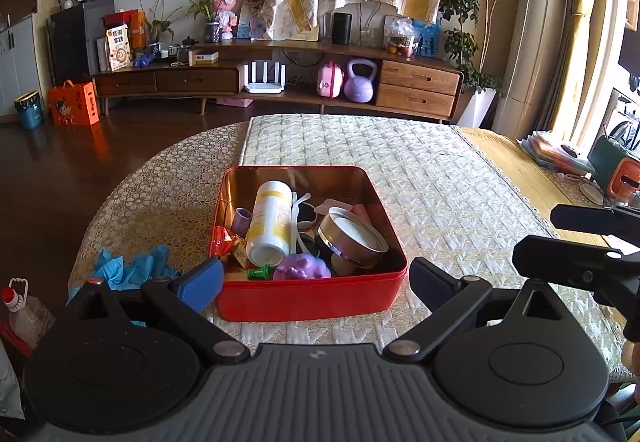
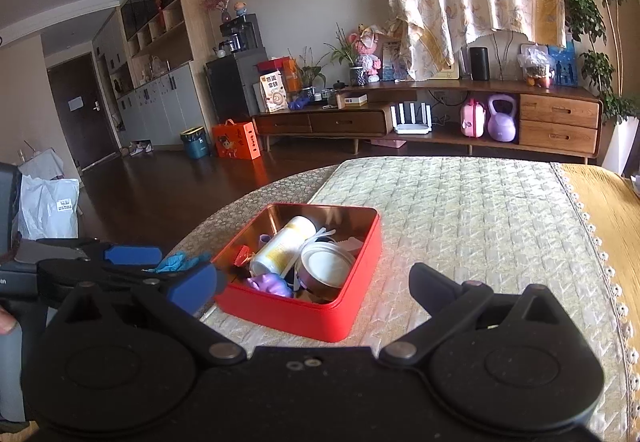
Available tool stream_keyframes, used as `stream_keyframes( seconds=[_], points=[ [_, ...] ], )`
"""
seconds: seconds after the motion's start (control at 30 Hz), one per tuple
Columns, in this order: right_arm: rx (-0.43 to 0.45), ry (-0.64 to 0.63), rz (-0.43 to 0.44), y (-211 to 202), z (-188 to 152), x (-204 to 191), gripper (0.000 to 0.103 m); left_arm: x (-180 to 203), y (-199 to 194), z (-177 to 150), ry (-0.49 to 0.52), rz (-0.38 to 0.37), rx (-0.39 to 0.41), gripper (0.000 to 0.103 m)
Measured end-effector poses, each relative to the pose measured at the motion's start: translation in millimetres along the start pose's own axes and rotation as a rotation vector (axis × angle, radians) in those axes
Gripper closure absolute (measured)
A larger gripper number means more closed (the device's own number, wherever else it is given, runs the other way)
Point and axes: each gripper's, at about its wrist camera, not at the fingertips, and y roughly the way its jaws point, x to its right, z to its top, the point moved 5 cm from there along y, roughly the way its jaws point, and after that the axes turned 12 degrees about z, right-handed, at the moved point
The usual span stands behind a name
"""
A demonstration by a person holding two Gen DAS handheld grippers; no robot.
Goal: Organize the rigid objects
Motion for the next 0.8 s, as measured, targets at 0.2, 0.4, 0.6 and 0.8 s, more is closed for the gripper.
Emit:
stream_keyframes(
  seconds=[0.2,0.4,0.6,0.8],
  points=[
    [0.000,0.020,0.005,-1,-3,4,0.000,2,-5,0,-0.007,0.019,0.015,0.003],
    [-0.002,0.022,0.004,-1,-4,5,0.000,6,-7,0,0.007,0.026,0.029,0.003],
    [-0.005,0.025,0.005,0,-8,4,0.000,9,-7,0,0.013,0.026,0.030,0.003],
    [-0.007,0.029,-0.005,2,-14,9,0.000,10,-6,0,0.011,0.024,0.020,0.003]
  ],
)
